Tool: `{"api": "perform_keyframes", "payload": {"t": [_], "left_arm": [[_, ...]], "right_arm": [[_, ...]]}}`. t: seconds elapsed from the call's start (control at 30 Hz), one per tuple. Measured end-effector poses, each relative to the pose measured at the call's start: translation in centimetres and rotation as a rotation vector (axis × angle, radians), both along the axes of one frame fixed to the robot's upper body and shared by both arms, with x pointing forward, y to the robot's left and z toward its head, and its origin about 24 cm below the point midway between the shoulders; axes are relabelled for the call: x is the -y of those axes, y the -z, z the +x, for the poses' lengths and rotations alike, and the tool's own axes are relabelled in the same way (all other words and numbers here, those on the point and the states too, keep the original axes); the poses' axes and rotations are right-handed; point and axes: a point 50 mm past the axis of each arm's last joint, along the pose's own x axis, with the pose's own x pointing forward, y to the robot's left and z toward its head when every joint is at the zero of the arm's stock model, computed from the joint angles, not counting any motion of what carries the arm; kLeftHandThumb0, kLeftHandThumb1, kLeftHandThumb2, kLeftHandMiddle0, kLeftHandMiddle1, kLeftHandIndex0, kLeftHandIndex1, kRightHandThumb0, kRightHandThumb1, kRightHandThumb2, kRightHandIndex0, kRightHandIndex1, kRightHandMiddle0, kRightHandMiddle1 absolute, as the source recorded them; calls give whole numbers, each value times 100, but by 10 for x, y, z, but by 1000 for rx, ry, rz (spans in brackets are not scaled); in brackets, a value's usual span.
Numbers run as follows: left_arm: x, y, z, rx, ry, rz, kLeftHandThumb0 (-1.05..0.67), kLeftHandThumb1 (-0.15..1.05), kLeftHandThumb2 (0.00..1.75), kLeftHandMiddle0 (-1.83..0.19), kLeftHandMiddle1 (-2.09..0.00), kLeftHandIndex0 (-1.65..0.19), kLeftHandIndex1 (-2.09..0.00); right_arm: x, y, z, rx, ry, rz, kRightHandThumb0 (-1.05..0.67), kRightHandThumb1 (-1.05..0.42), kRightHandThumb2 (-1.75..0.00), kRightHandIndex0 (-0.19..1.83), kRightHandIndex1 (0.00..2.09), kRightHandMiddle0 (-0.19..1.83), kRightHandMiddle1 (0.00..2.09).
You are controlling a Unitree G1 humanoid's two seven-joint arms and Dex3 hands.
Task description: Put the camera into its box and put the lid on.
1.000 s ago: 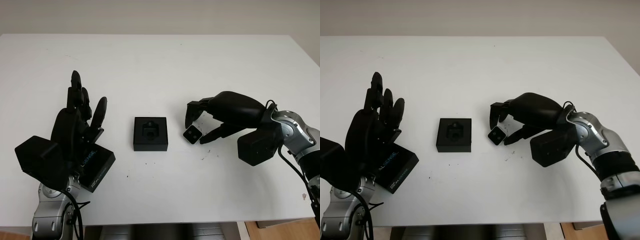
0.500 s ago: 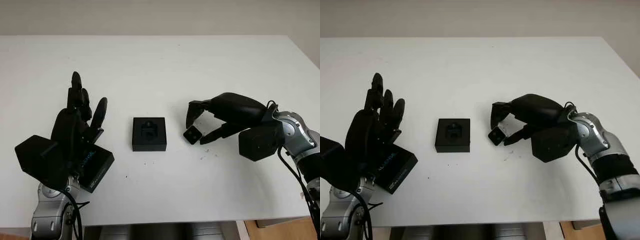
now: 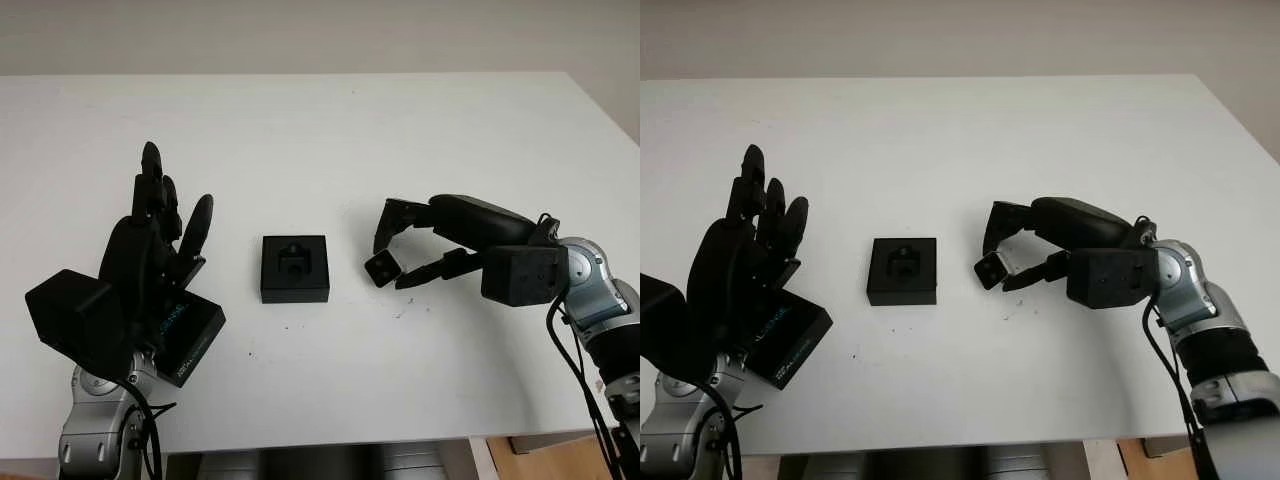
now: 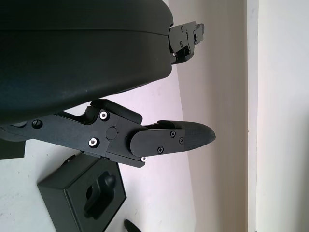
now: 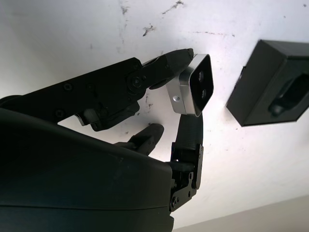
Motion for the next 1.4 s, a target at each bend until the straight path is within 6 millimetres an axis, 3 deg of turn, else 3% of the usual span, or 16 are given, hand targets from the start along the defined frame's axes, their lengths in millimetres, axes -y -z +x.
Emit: {"api": "perform_keyframes", "payload": {"t": [0.2, 0.97, 1.2, 1.4], "left_arm": [[0, 0, 0, 0, 4, -2, -51, 105, 43, 19, 0, 19, 0], [-1, 0, 0, 0, 1, 6, -51, 105, 44, 19, 0, 19, 0], [-1, 0, -1, -2, 0, 5, -50, 105, 44, 19, 0, 19, 0], [0, 0, 0, 4, 8, 11, -51, 105, 45, 19, 0, 19, 0]], "right_arm": [[-3, 4, 0, -4, 12, 39, -39, -104, -7, 26, 1, 25, 159], [-23, -9, -1, 73, 96, 368, -50, -105, -10, 21, 3, 32, 158], [-33, 0, -3, -59, 144, 586, -48, -105, -10, 16, 2, 30, 161], [-59, 19, -14, -183, 168, 786, -46, -105, -10, 15, 3, 30, 170]]}}
